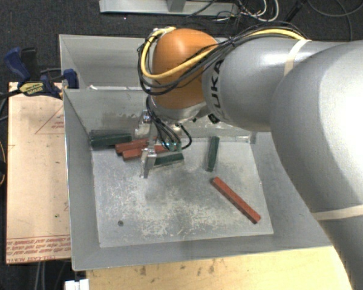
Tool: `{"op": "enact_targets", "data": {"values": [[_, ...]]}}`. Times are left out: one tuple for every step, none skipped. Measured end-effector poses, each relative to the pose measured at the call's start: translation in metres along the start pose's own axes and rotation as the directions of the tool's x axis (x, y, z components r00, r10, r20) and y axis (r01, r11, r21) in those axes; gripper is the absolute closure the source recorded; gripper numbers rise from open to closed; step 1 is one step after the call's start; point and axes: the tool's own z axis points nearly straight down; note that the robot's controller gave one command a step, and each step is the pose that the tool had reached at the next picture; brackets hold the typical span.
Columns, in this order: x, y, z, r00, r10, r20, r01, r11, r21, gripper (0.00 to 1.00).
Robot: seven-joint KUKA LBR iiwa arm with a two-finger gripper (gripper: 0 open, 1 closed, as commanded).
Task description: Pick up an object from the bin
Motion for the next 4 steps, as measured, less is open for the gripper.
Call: {"op": "enact_targets", "data": {"values": [[-0.002, -0.001, -0.005, 1.000, 0.003, 0.008, -0.003, 1.000, -0.001, 0.00], [-0.010, -0.007, 0.056, 0.998, 0.058, 0.031, -0.057, 0.998, -0.009, 1.00], [-0.010, -0.007, 0.056, 0.998, 0.058, 0.031, -0.058, 0.998, -0.009, 1.00], [-0.007, -0.008, 0.054, 0.998, 0.057, 0.022, -0.057, 0.998, -0.006, 1.00]]}}
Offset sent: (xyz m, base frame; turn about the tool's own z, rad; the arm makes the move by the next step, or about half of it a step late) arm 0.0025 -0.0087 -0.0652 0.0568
